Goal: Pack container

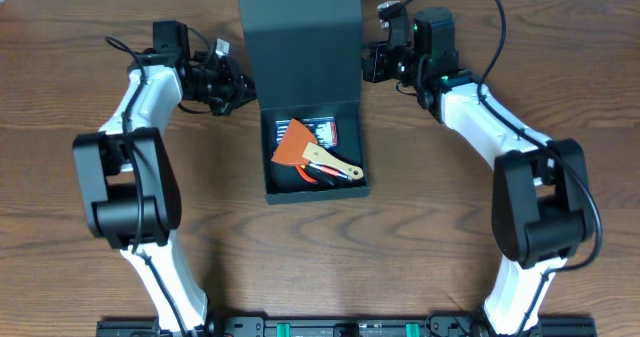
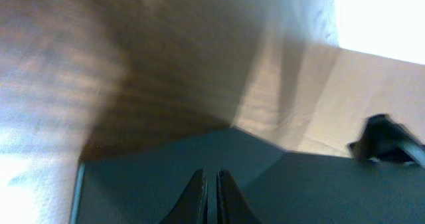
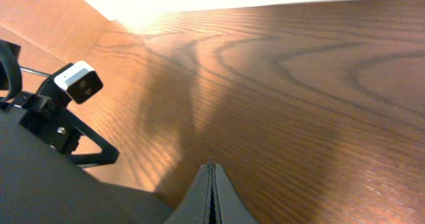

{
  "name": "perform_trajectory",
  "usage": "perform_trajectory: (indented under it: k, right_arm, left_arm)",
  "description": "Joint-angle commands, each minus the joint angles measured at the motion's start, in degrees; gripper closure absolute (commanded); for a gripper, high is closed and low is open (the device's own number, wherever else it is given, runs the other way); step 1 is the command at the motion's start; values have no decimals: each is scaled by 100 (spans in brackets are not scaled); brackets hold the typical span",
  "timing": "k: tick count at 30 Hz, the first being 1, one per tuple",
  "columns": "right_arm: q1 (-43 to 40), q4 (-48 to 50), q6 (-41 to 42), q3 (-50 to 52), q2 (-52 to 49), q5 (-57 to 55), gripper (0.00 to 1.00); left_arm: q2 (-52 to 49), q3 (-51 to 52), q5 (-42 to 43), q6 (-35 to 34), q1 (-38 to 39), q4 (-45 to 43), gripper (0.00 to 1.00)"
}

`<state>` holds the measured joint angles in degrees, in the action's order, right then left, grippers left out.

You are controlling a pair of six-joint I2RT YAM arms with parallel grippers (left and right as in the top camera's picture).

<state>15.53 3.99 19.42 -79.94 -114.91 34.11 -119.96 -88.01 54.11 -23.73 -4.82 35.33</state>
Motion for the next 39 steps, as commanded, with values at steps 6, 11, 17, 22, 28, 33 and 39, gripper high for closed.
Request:
perform_trajectory:
  k: [6, 11, 17, 22, 28, 33, 39]
  right_arm:
    - [304, -876, -527, -94, 710, 225, 99]
    - [487, -1593, -802, -94, 1056, 166, 99]
    - [713, -2522, -1099, -94, 1510, -393, 99]
    - [857, -3263, -1182, -94, 1873, -1064, 99]
    - [881, -4033, -1270, -94, 2166, -1482, 99]
    - [879, -4507, -1360, -94, 2203, -1827, 99]
    - [905, -4653, -1429, -94, 2205, -1825, 71]
  left_arm:
    - [785, -118, -772, 846, 26, 863, 94]
    - [1163, -118, -898, 1106, 28, 1379, 94]
    - [1488, -118, -1451, 1215, 28, 2015, 94]
    - [1670, -118, -2205, 1281, 28, 2496, 94]
    - [1711, -118, -2769, 1279, 28, 2765, 94]
    - [1711, -118, -3091, 1279, 28, 2806, 94]
    - [1711, -118, -3300, 1276, 26, 2983, 62]
